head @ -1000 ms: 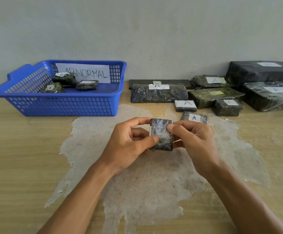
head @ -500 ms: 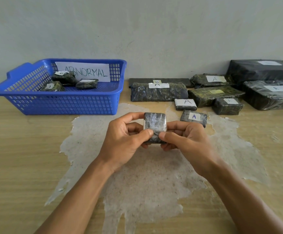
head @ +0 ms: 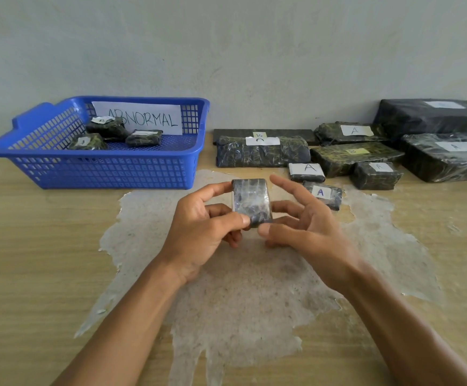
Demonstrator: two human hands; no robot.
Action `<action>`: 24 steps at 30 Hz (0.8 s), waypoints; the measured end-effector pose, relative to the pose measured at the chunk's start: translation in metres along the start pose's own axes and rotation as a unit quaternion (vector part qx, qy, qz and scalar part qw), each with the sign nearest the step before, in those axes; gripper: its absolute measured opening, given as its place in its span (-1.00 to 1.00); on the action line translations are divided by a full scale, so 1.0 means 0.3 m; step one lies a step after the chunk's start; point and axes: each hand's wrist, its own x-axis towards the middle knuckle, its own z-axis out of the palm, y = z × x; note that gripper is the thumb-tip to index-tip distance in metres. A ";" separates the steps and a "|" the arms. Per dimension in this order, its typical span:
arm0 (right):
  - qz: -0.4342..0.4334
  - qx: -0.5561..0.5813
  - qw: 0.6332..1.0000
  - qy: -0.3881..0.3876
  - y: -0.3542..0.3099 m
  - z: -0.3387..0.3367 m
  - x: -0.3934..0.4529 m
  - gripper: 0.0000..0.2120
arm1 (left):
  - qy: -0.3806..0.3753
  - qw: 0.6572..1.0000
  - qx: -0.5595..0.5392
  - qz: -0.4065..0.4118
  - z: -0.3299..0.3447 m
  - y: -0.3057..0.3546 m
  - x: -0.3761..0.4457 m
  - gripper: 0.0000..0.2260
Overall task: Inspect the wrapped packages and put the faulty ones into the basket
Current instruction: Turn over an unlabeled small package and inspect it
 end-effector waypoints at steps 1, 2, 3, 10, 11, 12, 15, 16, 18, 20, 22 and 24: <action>-0.012 -0.014 1.000 -0.005 0.003 -0.005 0.000 -0.17 | 0.002 1.000 -0.010 -0.008 -0.003 0.002 0.000 -0.52; -0.027 -0.030 0.999 -0.008 0.005 -0.007 0.001 -0.14 | 0.000 1.000 -0.020 -0.017 -0.006 0.004 0.000 -0.50; -0.040 -0.043 0.998 -0.009 0.006 -0.007 0.001 -0.14 | -0.006 0.999 -0.030 -0.028 -0.007 0.006 0.000 -0.48; -0.059 -0.062 0.996 0.030 0.005 -0.004 0.000 -0.36 | -0.059 0.996 -0.042 -0.052 -0.018 0.001 0.001 -0.54; -0.058 -0.058 0.996 0.039 0.006 -0.007 0.000 -0.38 | -0.062 0.996 -0.038 -0.045 -0.019 0.000 -0.001 -0.50; -0.057 -0.053 0.996 0.046 0.006 -0.010 0.001 -0.40 | -0.058 0.997 -0.034 -0.037 -0.019 -0.001 -0.002 -0.44; -0.048 -0.036 0.997 0.055 0.009 -0.015 0.003 -0.42 | -0.036 0.999 0.004 -0.009 -0.014 -0.010 -0.002 -0.38; -0.045 -0.032 0.997 0.054 0.010 -0.015 0.003 -0.42 | -0.032 0.999 0.017 0.000 -0.010 -0.012 -0.003 -0.43; -0.042 -0.034 0.997 0.048 0.011 -0.012 0.003 -0.44 | -0.026 0.999 0.026 0.014 -0.004 -0.015 -0.005 -0.53; -0.039 -0.035 0.998 0.043 0.015 -0.008 0.004 -0.44 | -0.020 0.999 0.016 0.019 -0.001 -0.017 -0.008 -0.61; -0.035 -0.034 0.998 0.037 0.019 -0.005 0.005 -0.41 | -0.005 1.000 0.013 0.025 0.000 -0.015 -0.008 -0.66; -0.031 -0.030 0.999 0.033 0.022 -0.002 0.006 -0.38 | 0.010 0.999 0.014 0.034 -0.001 -0.017 -0.005 -0.67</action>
